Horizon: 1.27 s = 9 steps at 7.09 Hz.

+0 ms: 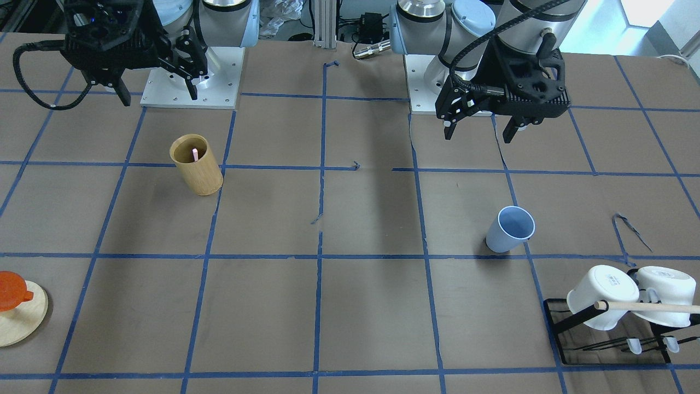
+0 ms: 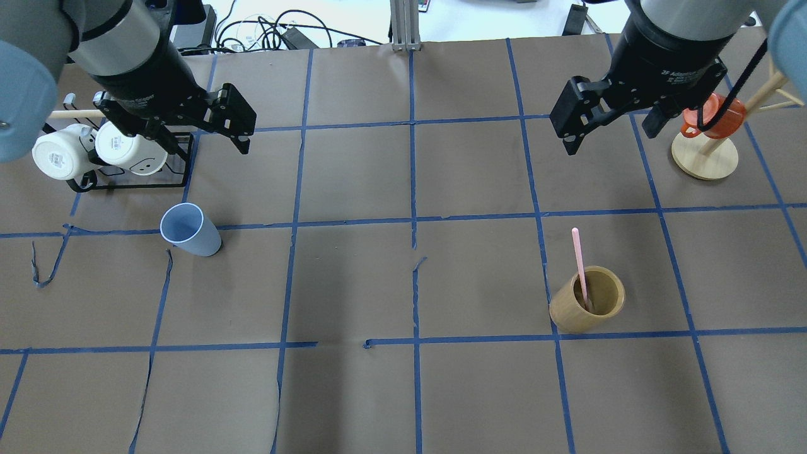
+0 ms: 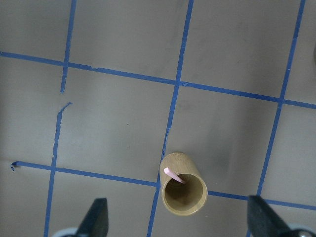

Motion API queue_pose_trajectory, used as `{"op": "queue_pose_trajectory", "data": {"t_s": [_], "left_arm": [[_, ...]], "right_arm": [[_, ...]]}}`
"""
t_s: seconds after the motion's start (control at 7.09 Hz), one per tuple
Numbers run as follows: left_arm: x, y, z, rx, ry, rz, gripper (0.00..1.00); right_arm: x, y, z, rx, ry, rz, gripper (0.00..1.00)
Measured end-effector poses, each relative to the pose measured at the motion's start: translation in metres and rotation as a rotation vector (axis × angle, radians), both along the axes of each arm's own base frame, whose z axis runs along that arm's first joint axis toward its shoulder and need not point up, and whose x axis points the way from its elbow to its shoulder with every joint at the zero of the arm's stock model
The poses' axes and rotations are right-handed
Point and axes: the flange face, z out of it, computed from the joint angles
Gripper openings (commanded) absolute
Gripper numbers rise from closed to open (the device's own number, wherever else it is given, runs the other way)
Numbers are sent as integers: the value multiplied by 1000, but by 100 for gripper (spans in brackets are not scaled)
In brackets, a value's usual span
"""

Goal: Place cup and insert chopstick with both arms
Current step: 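Lower the left gripper toward the blue cup while the right descends to the wooden cup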

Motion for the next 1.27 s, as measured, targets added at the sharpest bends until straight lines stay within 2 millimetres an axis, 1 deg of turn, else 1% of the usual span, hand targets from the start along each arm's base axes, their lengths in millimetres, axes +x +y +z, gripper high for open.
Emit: {"op": "queue_pose_trajectory", "data": {"t_s": [0.71,0.85,0.99,1.13,1.27], "left_arm": [[-1,2,3,-7,4,-1,100],[-1,2,2,-6,5,-1,100],[1,-1,0,-4,5,-4,100],[4,-6,-9,9,3,-11,100],[17,-12,-29,39,-1,-16,100]], "right_arm": [[0,0,0,-1,0,1,100],[0,0,-2,4,0,0,100],[0,-2,-10,10,-1,0,100],[0,-2,-23,13,-2,2,100],[0,0,-32,12,-4,3,100]]}}
